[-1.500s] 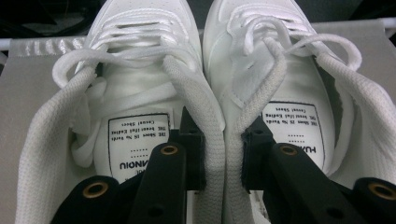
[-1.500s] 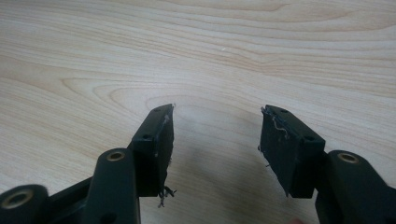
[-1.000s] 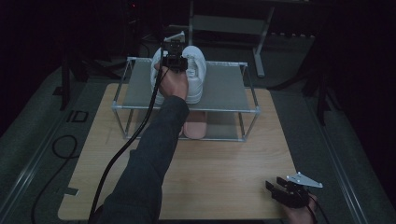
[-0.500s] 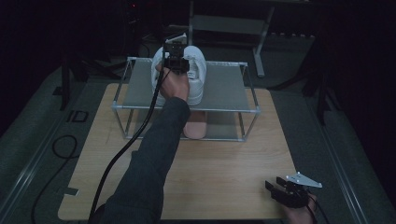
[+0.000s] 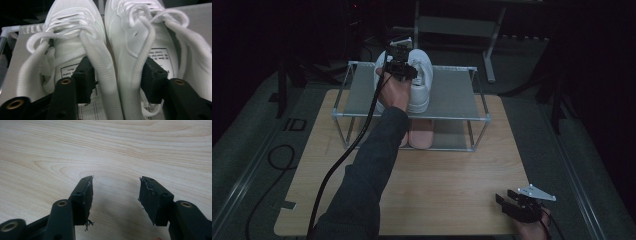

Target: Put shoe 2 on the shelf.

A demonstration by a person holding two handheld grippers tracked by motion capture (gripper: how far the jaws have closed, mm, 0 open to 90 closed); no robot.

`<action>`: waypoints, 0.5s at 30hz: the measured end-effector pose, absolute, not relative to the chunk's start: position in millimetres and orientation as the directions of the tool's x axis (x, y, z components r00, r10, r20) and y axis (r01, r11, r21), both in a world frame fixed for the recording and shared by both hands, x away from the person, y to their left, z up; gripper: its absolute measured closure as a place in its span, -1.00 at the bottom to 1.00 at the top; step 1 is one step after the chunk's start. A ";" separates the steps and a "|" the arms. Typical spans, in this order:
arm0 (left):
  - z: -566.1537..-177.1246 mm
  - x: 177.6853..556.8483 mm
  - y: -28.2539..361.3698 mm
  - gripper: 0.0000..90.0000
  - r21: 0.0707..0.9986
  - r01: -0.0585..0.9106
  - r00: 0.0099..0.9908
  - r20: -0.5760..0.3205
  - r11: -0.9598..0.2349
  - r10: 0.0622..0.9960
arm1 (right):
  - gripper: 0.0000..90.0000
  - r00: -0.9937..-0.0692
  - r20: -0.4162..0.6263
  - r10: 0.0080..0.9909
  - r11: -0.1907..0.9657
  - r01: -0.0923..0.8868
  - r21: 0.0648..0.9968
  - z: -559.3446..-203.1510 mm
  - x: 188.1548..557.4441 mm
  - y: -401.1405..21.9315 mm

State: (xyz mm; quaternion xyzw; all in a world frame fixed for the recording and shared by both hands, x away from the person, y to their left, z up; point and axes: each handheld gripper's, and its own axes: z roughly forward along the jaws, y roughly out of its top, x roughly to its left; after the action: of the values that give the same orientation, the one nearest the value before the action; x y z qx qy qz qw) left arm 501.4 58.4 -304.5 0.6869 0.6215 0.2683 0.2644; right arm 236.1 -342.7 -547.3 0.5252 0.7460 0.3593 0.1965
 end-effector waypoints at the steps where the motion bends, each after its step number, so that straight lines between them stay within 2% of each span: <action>1: -303.3 500.9 60.9 0.06 0.692 0.716 0.103 0.026 -0.093 0.994 | -0.03 -0.371 0.083 0.925 0.191 0.642 0.743 -547.3 236.1 -342.5; 5: -302.1 499.8 63.9 0.00 0.680 0.726 0.140 0.007 -0.107 0.990 | -0.04 -0.371 0.083 0.925 0.191 0.644 0.741 -547.5 236.2 -342.3; 15: -295.1 490.9 69.5 -0.01 0.685 0.708 0.214 0.026 -0.174 0.976 | -0.04 -0.370 0.084 0.925 0.190 0.643 0.742 -547.7 236.4 -342.6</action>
State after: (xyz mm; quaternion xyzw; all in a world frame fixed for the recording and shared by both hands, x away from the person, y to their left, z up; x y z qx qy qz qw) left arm 490.9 69.5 -295.1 0.7275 0.5788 0.2404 0.2792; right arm 236.4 -342.6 -547.7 0.5255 0.7459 0.3588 0.1966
